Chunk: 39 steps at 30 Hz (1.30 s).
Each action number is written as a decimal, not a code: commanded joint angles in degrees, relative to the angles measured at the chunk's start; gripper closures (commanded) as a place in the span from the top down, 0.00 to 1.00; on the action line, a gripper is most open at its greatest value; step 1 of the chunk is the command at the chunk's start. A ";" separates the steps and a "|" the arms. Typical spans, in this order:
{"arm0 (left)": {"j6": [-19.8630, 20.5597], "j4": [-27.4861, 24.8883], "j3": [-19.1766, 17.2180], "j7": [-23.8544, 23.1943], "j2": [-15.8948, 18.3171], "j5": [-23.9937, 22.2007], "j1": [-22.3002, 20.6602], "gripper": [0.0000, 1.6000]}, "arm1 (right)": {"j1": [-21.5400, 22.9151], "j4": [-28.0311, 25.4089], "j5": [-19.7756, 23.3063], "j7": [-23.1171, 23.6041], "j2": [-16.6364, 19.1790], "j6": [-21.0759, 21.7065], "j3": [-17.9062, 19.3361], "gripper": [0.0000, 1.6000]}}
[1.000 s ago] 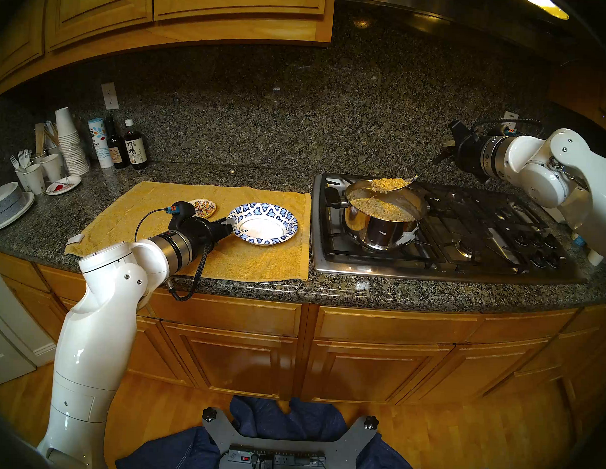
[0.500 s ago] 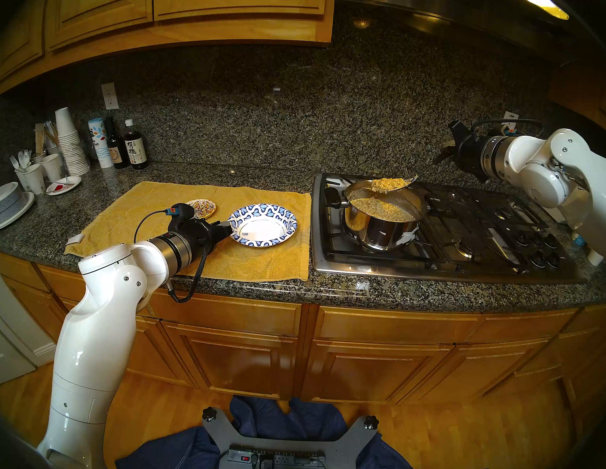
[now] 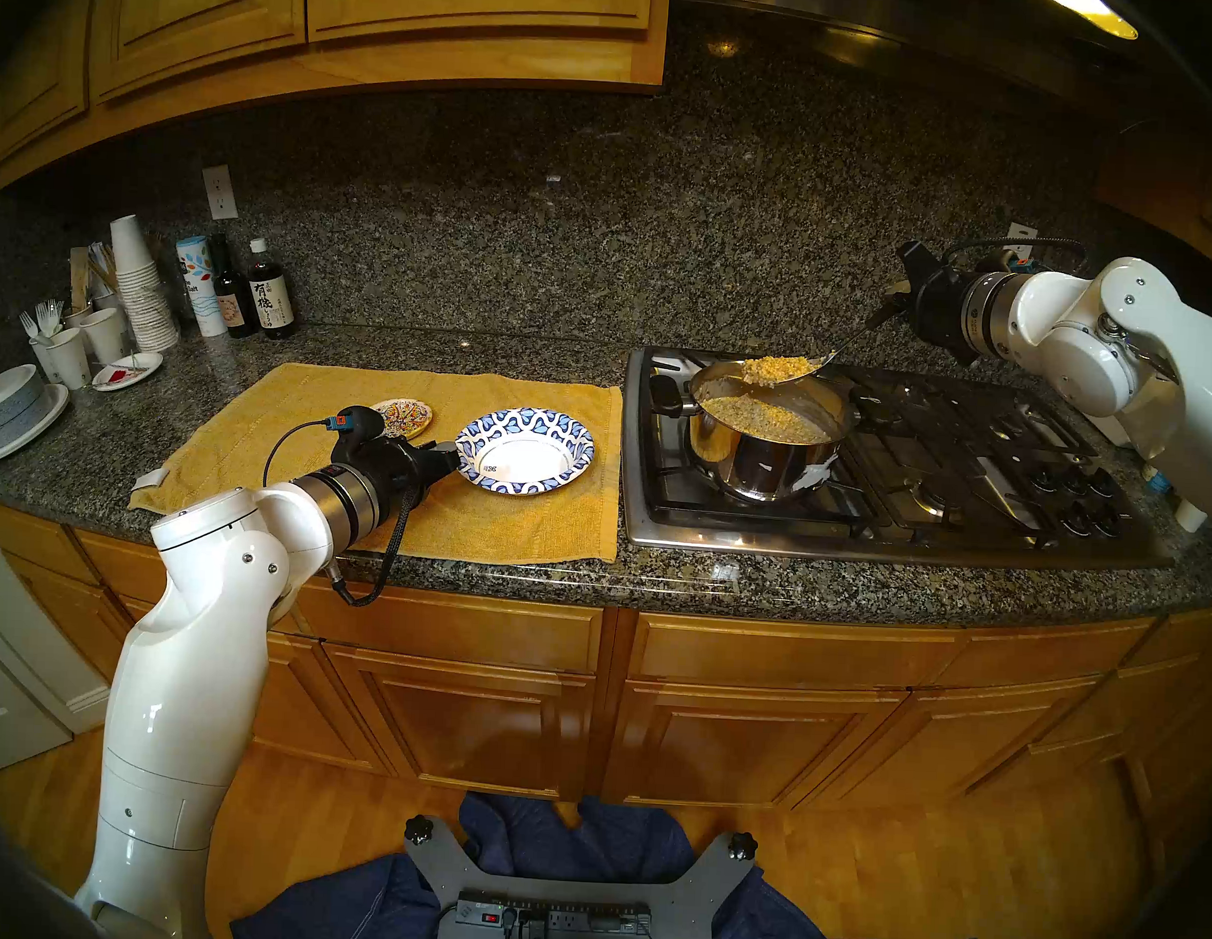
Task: Scoop oatmeal into bowl
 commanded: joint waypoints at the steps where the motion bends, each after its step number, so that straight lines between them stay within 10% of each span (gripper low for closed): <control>1: -0.46 -2.92 -1.47 -0.37 -0.17 -0.82 -0.81 0.00 | 2.37 -0.15 -0.48 0.97 -0.05 -0.48 2.25 0.00; 3: -0.18 -3.20 -1.66 -0.28 -0.20 -1.06 -0.58 0.00 | 2.37 -0.15 -0.49 0.98 -0.05 -0.49 2.25 0.00; 11: 1.19 -2.76 -1.35 0.42 -0.37 -1.63 0.27 0.65 | 2.37 -0.15 -0.50 1.02 -0.04 -0.50 2.25 0.00; 17: 1.24 -1.84 -0.13 0.01 -0.36 -1.42 -0.46 0.81 | 2.37 -0.15 -0.50 1.01 -0.04 -0.50 2.25 0.00; 39: 0.01 0.36 3.04 0.13 -0.15 -0.50 -2.59 0.77 | 2.38 -0.15 -0.49 0.98 -0.04 -0.49 2.24 0.00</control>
